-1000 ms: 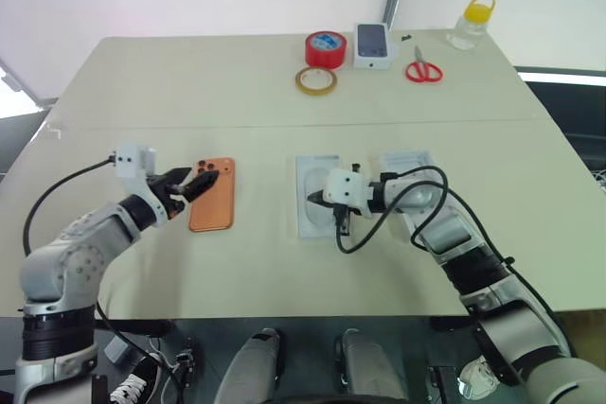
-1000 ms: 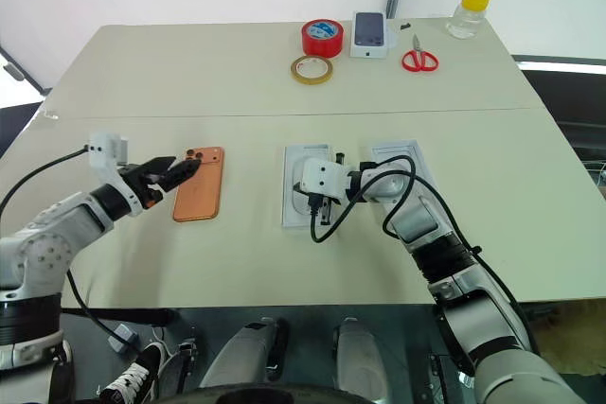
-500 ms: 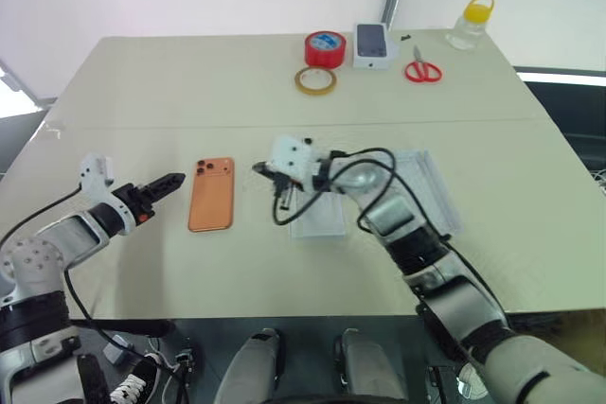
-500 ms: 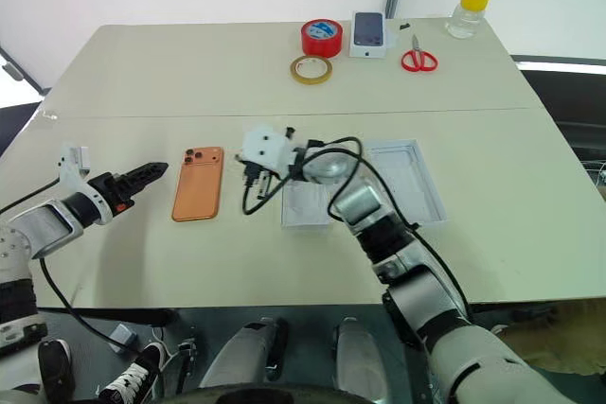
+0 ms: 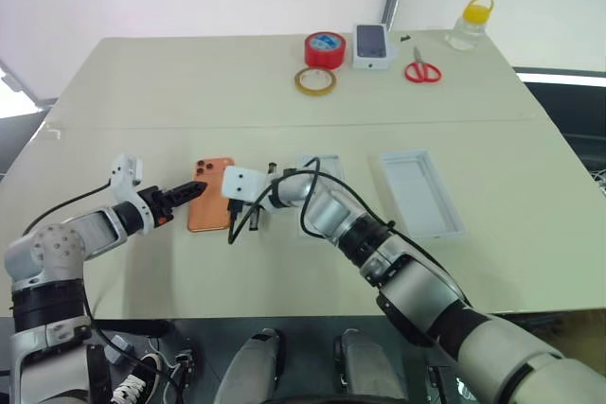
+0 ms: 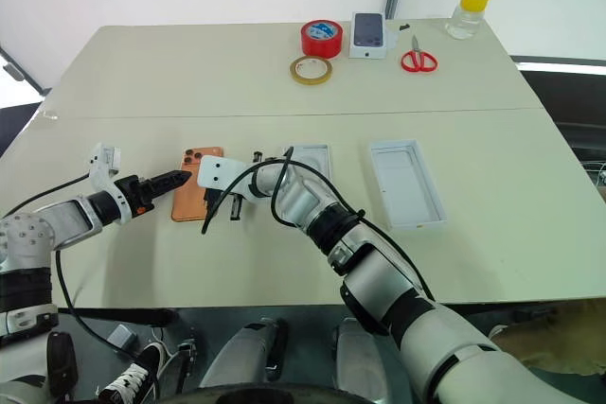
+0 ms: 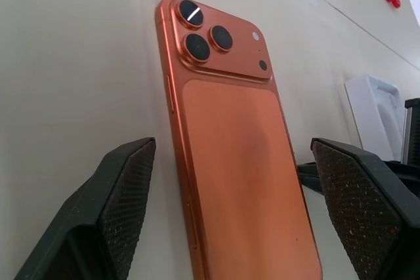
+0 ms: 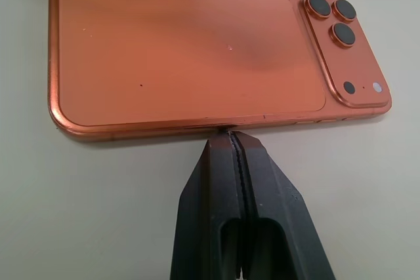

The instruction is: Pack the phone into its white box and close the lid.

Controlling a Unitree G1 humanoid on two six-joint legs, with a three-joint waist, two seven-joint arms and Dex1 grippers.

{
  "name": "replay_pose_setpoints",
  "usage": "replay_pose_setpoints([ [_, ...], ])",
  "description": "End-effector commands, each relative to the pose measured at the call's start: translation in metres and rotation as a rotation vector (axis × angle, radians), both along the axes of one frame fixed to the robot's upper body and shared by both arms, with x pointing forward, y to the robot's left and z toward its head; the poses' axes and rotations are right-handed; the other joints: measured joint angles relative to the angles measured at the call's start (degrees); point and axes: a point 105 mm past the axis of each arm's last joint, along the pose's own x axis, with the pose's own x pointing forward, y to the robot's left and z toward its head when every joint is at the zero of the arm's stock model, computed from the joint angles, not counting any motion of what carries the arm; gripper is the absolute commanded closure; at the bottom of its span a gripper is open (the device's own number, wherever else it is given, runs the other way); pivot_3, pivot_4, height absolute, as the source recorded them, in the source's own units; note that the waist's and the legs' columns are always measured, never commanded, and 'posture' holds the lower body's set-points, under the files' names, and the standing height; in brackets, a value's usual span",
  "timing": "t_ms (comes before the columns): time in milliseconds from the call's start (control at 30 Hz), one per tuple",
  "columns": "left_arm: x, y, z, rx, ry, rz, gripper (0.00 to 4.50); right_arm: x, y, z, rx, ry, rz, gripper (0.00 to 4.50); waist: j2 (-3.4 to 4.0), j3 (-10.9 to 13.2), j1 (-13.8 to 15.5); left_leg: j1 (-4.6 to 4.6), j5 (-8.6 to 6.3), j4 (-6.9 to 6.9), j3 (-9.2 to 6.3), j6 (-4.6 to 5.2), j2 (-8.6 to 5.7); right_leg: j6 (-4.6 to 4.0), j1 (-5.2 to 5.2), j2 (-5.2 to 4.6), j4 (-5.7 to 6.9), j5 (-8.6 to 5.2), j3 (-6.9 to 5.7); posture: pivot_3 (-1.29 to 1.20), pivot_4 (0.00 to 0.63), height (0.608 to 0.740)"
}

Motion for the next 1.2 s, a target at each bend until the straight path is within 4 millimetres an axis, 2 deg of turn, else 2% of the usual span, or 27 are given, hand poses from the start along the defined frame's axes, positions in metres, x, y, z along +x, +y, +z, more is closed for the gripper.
replay_pose_setpoints([
  [33,-0.006,-0.032,-0.028,-0.055,0.108,-0.114,0.51,0.001,0.003,0.005,-0.006,-0.040,0.023,4.48,0.05,-0.09,0.13,0.01,0.00,0.00,0.00,0.00,-0.01,0.00,0.02,0.00,0.00,0.00,0.00,0.00,0.150,0.740],
  [200,-0.003,-0.053,-0.029,-0.129,0.119,-0.157,0.51,0.004,-0.003,0.005,-0.008,-0.048,0.011,4.48,0.16,-0.22,0.65,0.03,0.00,0.01,-0.02,0.01,-0.08,0.01,0.08,-0.04,-0.02,0.00,-0.02,0.00,0.150,0.740],
  [367,0.001,-0.055,-0.022,-0.172,0.104,-0.152,0.51,0.005,-0.007,0.003,-0.017,-0.058,0.008,4.48,0.15,-0.22,0.60,0.03,0.00,0.02,-0.04,0.01,-0.09,0.01,0.11,-0.04,-0.04,0.00,-0.04,0.00,0.150,0.740],
  [533,0.003,-0.048,-0.017,-0.179,0.091,-0.129,0.51,0.006,-0.009,0.002,-0.012,-0.054,-0.002,4.48,0.15,-0.22,0.50,0.03,0.00,0.02,-0.05,0.01,-0.08,0.01,0.10,-0.04,-0.04,0.00,-0.03,0.00,0.150,0.740],
  [633,0.003,-0.041,-0.017,-0.180,0.093,-0.109,1.41,0.007,-0.010,0.001,-0.013,-0.053,-0.002,4.50,0.15,-0.22,0.29,0.02,0.00,0.02,-0.05,0.01,-0.08,0.01,0.09,-0.03,-0.04,0.00,-0.03,0.00,0.150,0.740],
  [733,0.000,-0.039,-0.015,-0.182,0.096,-0.114,2.89,0.006,-0.009,0.002,-0.012,-0.055,-0.001,4.50,0.14,-0.22,0.11,0.02,0.00,0.02,-0.05,0.01,-0.07,0.01,0.07,-0.03,-0.04,0.00,-0.03,0.00,0.150,0.740],
  [1067,-0.005,-0.034,-0.015,-0.189,0.107,-0.099,2.89,0.008,-0.011,0.002,-0.010,-0.061,-0.007,4.50,0.14,-0.22,-0.14,0.02,0.00,0.01,-0.06,0.00,-0.05,0.01,0.04,-0.02,-0.02,0.00,-0.02,0.00,0.150,0.740],
  [1167,-0.005,-0.034,-0.015,-0.205,0.110,-0.080,3.72,0.007,-0.011,0.000,-0.015,-0.059,-0.004,4.50,0.11,-0.23,-0.27,0.02,0.00,0.01,-0.06,0.00,-0.05,0.01,0.04,-0.01,-0.01,0.00,-0.02,0.00,0.150,0.740],
  [1200,-0.005,-0.033,-0.016,-0.197,0.110,-0.079,4.13,0.007,-0.011,0.000,-0.014,-0.053,-0.005,4.50,0.06,-0.27,-0.26,0.01,0.00,0.01,-0.07,0.00,-0.04,0.01,0.05,-0.02,-0.02,0.00,-0.03,0.00,0.150,0.740],
])
